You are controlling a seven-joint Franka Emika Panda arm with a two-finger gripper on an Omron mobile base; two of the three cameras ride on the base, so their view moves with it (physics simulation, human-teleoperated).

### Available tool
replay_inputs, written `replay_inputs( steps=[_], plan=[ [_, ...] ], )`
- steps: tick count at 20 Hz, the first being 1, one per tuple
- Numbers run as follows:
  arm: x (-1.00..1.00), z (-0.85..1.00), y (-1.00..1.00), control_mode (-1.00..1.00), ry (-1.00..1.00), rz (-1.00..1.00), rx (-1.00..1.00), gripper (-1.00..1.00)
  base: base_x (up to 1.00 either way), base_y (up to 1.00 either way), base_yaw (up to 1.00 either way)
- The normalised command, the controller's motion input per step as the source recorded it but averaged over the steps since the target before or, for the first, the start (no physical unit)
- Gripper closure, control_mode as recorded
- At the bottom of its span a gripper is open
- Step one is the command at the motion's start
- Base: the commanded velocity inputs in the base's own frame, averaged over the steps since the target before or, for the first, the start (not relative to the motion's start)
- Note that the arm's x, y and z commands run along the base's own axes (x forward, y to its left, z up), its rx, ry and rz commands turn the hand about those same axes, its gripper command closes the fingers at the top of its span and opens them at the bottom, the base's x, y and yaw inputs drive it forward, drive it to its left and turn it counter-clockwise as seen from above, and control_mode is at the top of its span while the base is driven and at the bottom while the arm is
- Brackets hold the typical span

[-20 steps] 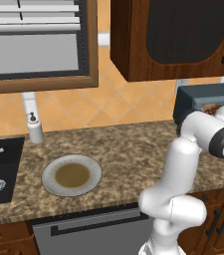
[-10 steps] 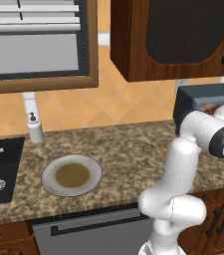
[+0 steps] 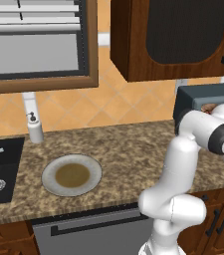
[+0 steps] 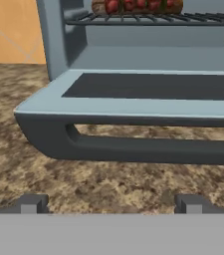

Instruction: Pick up the kebab skewer and baguette bread, and place them inside the toaster oven. Close the toaster oven door and start by setting the timer.

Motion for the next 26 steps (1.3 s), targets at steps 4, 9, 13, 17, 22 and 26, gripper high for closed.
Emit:
replay_inputs(
  steps=[4, 9, 13, 17, 22, 26],
  plan=[
    [0.05, -0.19, -0.02, -1.0, -0.01, 0.0, 0.0, -1.0, 0.0, 0.0, 0.0],
    [0.1, -0.06, 0.0, -1.0, -0.02, 0.0, 0.0, -1.0, 0.0, 0.0, 0.0],
    [0.12, -0.08, -0.03, -1.0, 0.0, 0.0, 0.01, -1.0, 0.0, 0.0, 0.0],
    [0.11, -0.15, -0.14, -1.0, 0.0, 0.0, 0.02, -1.0, 0.0, 0.0, 0.0],
    [0.16, -0.11, -0.2, -1.0, -0.01, 0.0, 0.02, -1.0, 0.0, 0.0, 0.0],
    [0.36, -0.01, -0.08, -1.0, 0.0, 0.0, 0.0, -1.0, 0.0, 0.0, 0.0]
  ],
)
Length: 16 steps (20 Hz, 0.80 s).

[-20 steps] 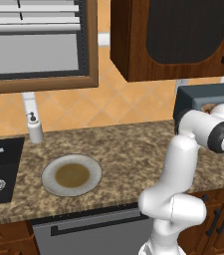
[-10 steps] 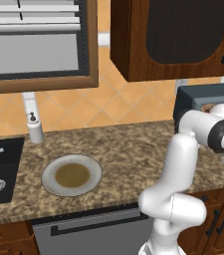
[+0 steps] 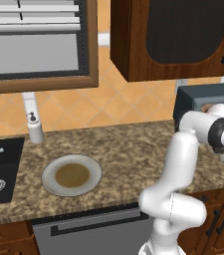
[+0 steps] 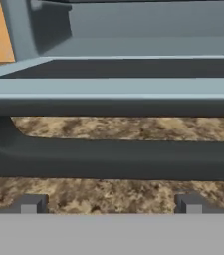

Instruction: Pick up the kebab skewer and baguette bread, and place them inside the toaster oven. Close the toaster oven door and start by setting the timer.

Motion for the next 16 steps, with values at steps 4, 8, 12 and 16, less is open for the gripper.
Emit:
replay_inputs(
  steps=[4, 8, 12, 16],
  plan=[
    [0.06, -0.15, 0.0, -1.0, -0.01, 0.0, 0.0, -1.0, 0.0, 0.0, 0.0],
    [0.01, -0.06, 0.0, -1.0, -0.06, 0.0, 0.0, -1.0, 0.0, 0.0, 0.0],
    [0.02, 0.0, -0.03, -1.0, -0.1, 0.0, 0.0, -1.0, 0.0, 0.0, 0.0],
    [0.11, 0.0, -0.01, -1.0, -0.08, 0.0, 0.0, -1.0, 0.0, 0.0, 0.0]
  ],
)
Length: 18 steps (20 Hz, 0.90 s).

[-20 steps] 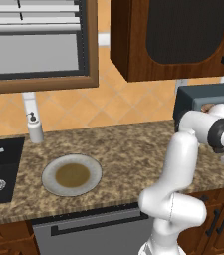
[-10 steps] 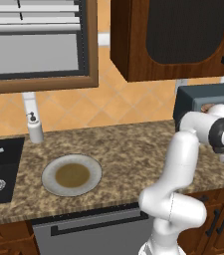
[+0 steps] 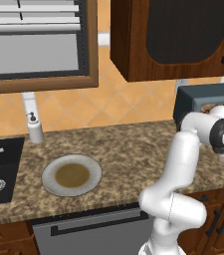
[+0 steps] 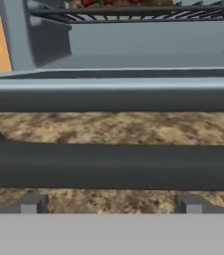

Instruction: Pick up the kebab skewer and baguette bread, and place them inside the toaster oven. Close the toaster oven door and start by setting the timer.

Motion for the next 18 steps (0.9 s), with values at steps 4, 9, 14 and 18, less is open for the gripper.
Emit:
replay_inputs(
  steps=[4, 9, 14, 18],
  plan=[
    [0.3, 0.1, -0.01, -1.0, -0.06, 0.0, 0.0, -1.0, 0.0, 0.0, 0.0],
    [0.36, 0.24, 0.0, -1.0, -0.03, 0.0, 0.0, -1.0, 0.0, 0.0, 0.0],
    [0.11, 0.56, 0.0, -1.0, -0.11, 0.0, 0.0, -1.0, 0.0, 0.0, 0.0],
    [0.19, 0.4, 0.0, -1.0, -0.04, 0.0, 0.0, -1.0, 0.0, 0.0, 0.0]
  ],
)
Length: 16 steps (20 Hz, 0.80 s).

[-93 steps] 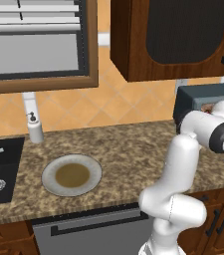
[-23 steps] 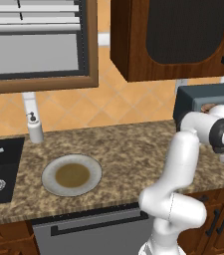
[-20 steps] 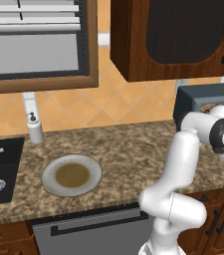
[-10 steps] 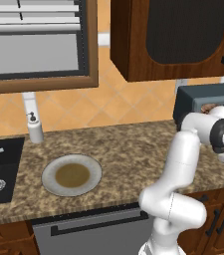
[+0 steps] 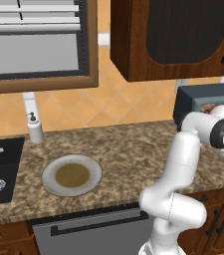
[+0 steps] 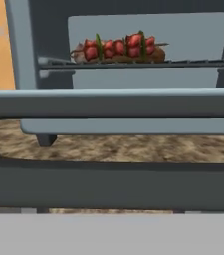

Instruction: Pick up the kebab skewer and baguette bread, and place them inside the toaster oven. Close the toaster oven door and start by setting the timer.

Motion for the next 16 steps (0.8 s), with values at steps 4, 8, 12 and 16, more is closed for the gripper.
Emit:
replay_inputs(
  steps=[4, 8, 12, 16],
  plan=[
    [0.3, 0.18, 0.0, -1.0, 0.0, 0.0, 0.0, -1.0, 0.0, 0.0, 0.0],
    [0.36, 0.21, 0.0, -1.0, 0.0, 0.0, 0.0, -1.0, 0.0, 0.0, 0.0],
    [0.39, 0.41, 0.0, -1.0, -0.01, 0.0, 0.0, -1.0, 0.0, 0.0, 0.0],
    [0.33, 0.54, 0.0, -1.0, -0.03, 0.0, 0.01, -1.0, 0.0, 0.0, 0.0]
  ],
)
